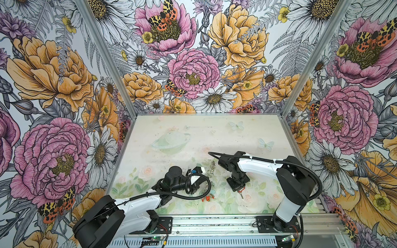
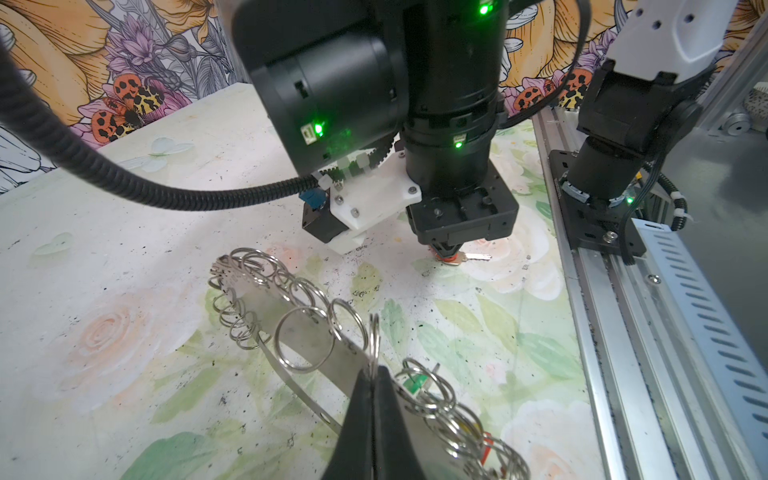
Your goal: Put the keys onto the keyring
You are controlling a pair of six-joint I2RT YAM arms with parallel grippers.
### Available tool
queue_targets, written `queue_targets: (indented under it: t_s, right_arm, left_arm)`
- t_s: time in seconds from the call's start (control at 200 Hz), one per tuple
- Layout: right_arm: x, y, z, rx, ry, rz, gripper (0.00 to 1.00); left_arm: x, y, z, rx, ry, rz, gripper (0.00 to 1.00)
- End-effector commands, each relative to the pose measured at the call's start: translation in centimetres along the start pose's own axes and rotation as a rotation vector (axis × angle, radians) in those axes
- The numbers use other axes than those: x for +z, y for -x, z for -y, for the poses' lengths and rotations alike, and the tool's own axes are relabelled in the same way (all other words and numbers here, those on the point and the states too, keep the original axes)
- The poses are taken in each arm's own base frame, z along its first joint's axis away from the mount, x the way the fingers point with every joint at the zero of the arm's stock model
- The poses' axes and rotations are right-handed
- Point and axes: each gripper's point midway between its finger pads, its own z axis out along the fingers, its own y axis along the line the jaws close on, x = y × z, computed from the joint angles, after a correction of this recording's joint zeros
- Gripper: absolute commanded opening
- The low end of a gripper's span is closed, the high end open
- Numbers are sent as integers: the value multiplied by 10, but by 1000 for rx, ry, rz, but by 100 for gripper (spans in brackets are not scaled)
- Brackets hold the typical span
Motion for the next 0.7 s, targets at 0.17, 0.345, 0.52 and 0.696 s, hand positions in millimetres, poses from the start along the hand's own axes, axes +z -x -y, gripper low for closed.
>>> queue_targets:
  t_s: [0.17,0.345,0.52,0.696]
  right_arm:
    - [-12,16,2,-45,-12,57,11]
    - [-33,16,4,-18,7,158,22]
    - [-50,15,0,58,86,347,20]
    - [-49,10,2,131,172,525,15]
  left_arm:
    - [3,24,1,44,-13,63,0]
    - [4,23,0,42,-14,59,0]
    - [4,22,0,41,-16,56,0]
    - [6,21,1,37,-21,50,0]
